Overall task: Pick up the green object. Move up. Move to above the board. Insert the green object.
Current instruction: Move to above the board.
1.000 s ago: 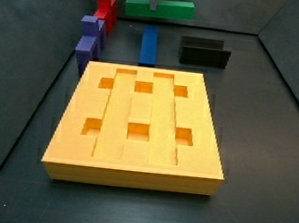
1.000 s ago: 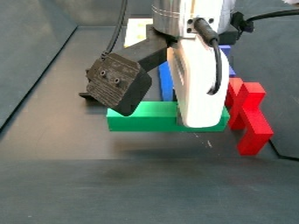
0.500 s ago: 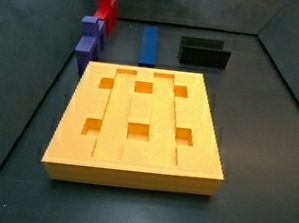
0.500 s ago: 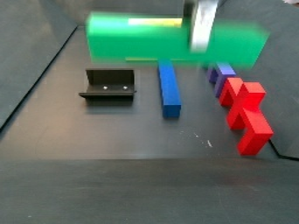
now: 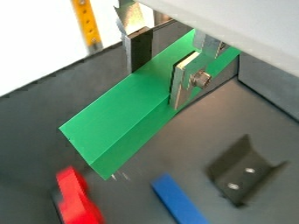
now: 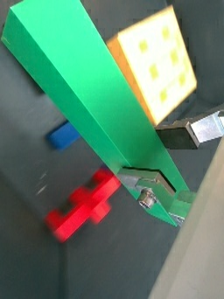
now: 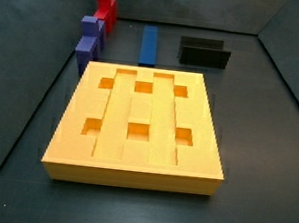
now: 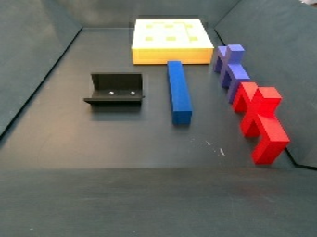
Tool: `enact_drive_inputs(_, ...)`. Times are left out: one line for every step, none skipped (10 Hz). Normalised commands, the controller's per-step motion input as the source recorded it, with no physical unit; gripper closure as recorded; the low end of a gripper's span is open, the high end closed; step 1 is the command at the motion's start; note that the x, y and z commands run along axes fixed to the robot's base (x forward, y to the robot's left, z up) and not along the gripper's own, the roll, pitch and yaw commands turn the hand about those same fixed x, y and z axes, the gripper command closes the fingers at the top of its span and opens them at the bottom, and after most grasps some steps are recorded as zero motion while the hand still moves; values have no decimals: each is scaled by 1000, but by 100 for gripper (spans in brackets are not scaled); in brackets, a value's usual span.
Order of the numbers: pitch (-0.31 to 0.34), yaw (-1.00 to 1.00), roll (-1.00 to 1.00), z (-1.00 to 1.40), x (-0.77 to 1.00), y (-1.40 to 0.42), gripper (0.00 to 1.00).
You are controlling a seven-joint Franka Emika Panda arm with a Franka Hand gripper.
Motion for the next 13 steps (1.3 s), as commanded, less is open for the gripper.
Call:
enact_drive_inputs(17, 1000, 0, 126, 17, -1400, 100)
enact_drive_inputs(19, 1000, 2, 128, 25, -1400, 100)
enact_drive_inputs(21, 1000, 4, 131, 29, -1400, 100)
enact_drive_inputs(19, 1000, 5, 136, 23, -1400, 100)
enact_drive_inputs(19, 1000, 8, 140, 20, -1400, 100)
enact_drive_inputs(19, 1000, 7, 141, 22, -1400, 100)
enact_drive_inputs(25, 1000, 12, 151, 29, -1400, 100)
enact_drive_inputs(31, 1000, 13, 158, 34, -1400, 100)
enact_drive_inputs(44, 1000, 21, 165, 53, -1400, 100)
enact_drive_inputs(56, 1000, 21, 170, 87, -1400, 100)
enact_drive_inputs(77, 1000, 35, 116, 99, -946, 100)
enact_drive_inputs(90, 1000, 38, 90, 100, -683, 100)
enact_drive_inputs(115, 1000, 48, 63, 82, -336, 100)
